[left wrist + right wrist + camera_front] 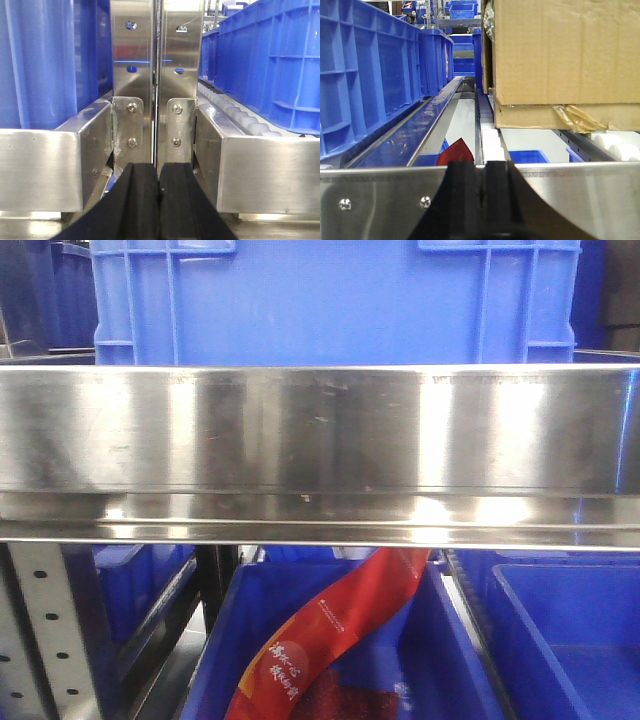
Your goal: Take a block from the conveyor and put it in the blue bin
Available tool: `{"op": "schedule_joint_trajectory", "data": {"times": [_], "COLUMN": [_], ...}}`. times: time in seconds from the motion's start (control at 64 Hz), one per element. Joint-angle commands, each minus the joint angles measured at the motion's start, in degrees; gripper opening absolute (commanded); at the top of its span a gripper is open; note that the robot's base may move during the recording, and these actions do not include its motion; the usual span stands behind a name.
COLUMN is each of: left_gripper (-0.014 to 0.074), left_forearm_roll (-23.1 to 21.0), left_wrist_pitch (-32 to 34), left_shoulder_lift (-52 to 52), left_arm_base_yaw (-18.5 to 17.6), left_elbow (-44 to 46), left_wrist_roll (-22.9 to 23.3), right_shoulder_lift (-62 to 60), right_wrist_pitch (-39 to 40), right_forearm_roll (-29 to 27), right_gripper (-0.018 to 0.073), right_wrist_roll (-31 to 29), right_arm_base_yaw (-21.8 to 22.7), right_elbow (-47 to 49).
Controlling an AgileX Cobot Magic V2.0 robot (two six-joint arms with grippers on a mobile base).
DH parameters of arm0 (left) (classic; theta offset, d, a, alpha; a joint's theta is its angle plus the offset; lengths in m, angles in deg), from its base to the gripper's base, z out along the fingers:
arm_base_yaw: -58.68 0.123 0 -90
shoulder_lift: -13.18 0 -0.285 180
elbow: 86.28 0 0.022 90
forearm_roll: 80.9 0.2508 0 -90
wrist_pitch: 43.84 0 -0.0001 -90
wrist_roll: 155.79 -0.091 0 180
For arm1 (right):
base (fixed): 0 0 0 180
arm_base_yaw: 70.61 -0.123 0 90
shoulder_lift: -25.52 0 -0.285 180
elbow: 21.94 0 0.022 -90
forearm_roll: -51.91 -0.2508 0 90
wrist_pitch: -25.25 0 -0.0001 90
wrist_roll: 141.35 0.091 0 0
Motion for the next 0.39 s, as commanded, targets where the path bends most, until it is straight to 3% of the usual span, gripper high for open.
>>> {"op": "schedule_joint_trajectory", "data": {"times": [0.0, 0.375], "left_gripper": [-0.0111, -0.0111], "left_forearm_roll": [-0.14, -0.14], "left_wrist_pitch": [0.92, 0.92], "left_shoulder_lift": [-0.31, -0.31], "left_arm_base_yaw": [0.24, 0.24], "left_elbow": [0.11, 0.11], "left_wrist_roll": [0.39, 0.39], "right_shoulder_lift": [-0.46, -0.46], "right_wrist_pitch": [1.35, 1.35], "right_forearm_roll": [-0.34, -0.34], "right_gripper": [-0.0162, -0.0162], "right_wrist_roll": [-0.53, -0.53], "right_arm_base_yaw": [0.33, 0.33], "right_elbow": [-0.10, -0.10]}}
